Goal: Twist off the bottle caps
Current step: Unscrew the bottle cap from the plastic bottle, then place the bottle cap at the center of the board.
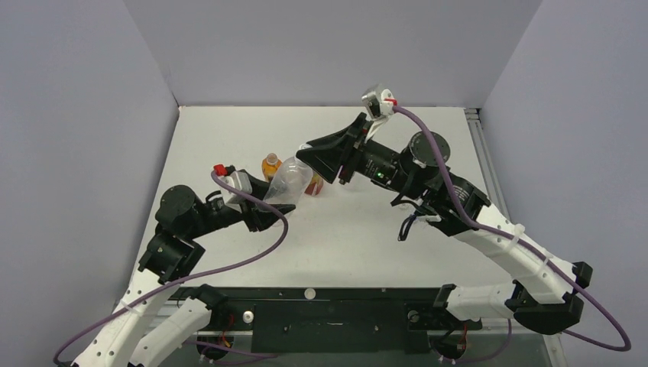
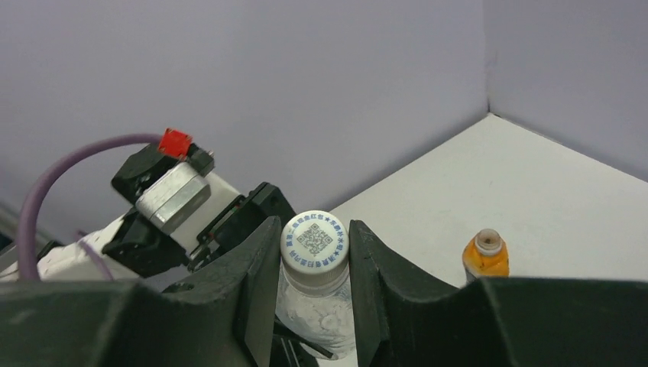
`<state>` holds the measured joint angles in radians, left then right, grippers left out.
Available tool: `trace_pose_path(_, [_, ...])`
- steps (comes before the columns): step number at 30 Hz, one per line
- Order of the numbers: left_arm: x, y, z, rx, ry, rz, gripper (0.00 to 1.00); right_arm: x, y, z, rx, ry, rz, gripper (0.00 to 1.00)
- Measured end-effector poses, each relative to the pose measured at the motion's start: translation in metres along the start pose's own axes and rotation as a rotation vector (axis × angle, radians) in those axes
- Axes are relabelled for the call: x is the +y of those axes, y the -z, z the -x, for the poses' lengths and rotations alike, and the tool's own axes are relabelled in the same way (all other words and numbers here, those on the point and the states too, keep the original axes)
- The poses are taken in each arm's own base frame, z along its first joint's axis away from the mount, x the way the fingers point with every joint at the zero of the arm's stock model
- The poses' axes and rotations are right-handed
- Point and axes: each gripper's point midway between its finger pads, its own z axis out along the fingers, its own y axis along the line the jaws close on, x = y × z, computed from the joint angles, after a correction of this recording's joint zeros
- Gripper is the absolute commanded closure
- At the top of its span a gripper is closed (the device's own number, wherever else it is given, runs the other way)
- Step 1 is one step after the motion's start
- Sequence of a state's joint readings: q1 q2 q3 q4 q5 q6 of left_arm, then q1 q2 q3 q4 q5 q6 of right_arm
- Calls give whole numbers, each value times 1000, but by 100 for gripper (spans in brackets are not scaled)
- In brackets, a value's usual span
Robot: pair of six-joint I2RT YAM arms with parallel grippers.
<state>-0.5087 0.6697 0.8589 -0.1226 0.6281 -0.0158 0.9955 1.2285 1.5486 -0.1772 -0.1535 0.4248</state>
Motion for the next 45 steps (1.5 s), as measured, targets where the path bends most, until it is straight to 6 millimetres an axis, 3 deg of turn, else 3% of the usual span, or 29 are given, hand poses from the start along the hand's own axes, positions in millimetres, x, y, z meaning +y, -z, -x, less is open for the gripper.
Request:
trace_pose_path(5, [-23, 2, 10, -19, 23, -117, 100, 23, 20, 5, 19, 26, 160, 86])
trace_pose_path(12, [-30, 3, 11, -20, 31, -158, 100, 13, 39, 6, 42, 48, 184, 86])
trace_pose_path(16, [-36, 5, 6, 0, 47, -190, 100, 5, 57, 43, -67, 89, 147, 86])
trace_pose_path(22, [-43, 5, 5, 10, 84, -226, 100, 34, 80, 83, -219, 106, 245, 93])
trace_pose_path(25, [-43, 5, 4, 13, 83, -228, 100, 22, 77, 86, -235, 99, 178, 92])
trace_pose_path(28, [-43, 6, 3, 15, 78, -227, 100, -20, 72, 78, -221, 92, -19, 93])
trace_pose_path(30, [-43, 6, 4, 12, 73, -226, 100, -62, 74, 62, -199, 82, -193, 92])
trace_pose_path(33, [-43, 7, 5, 7, 65, -224, 100, -137, 94, 15, -135, 44, -484, 91])
trace_pose_path(37, [-44, 9, 7, -1, 54, -223, 100, -230, 139, -68, -28, -30, -842, 92])
trace_pose_path(38, [-44, 9, 8, -2, 51, -223, 100, -256, 155, -103, 27, -60, -943, 93])
trace_pose_path(39, [-44, 10, 8, -3, 47, -223, 100, -268, 163, -117, 50, -72, -989, 93])
trace_pose_path(41, [-43, 10, 8, -4, 41, -222, 100, -294, 180, -163, 130, -108, -1093, 94])
trace_pose_path(45, [-42, 11, 7, -2, 36, -209, 100, -321, 200, -234, 259, -161, -1206, 94])
